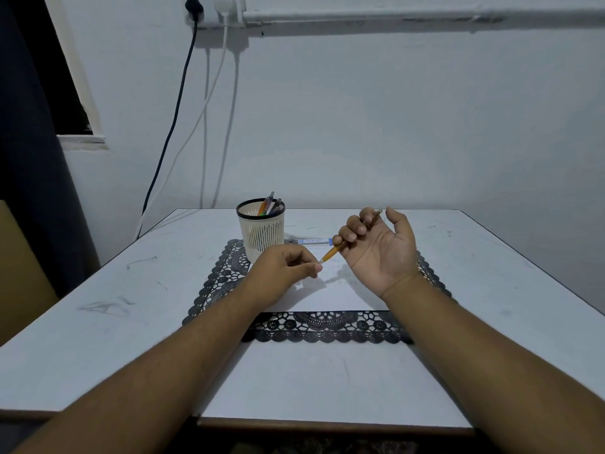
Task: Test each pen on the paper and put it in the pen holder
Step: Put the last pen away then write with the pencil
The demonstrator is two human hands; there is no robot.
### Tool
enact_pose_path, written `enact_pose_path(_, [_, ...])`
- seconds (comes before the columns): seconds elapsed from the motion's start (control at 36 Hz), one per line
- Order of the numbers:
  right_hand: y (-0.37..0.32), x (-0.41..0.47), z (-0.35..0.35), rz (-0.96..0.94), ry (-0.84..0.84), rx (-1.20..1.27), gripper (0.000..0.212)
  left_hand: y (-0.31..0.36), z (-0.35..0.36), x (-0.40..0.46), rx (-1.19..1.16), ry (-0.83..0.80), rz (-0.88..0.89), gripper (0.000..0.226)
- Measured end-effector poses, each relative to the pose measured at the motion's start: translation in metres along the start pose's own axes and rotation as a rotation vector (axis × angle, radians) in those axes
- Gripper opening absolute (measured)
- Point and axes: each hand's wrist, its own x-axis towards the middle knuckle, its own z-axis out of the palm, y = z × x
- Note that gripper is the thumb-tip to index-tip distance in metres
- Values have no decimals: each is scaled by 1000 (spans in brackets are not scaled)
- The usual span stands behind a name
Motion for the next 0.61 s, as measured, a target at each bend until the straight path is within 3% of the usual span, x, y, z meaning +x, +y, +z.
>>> enact_pose_path(0.17, [2, 8, -4, -7, 164, -31, 32, 6, -3, -1, -43, -9, 20, 11])
enact_pose_path(0.33, [2, 3, 0, 28, 180, -18, 34, 6, -4, -1, -73, 5, 43, 13])
enact_pose_path(0.53, [8, 0, 4, 82, 179, -453, 25, 3, -6, 3, -30, 29, 52, 13])
enact_pose_path(0.61, [5, 1, 5, 46, 201, -523, 24, 4, -13, 3, -5, 55, 52, 14])
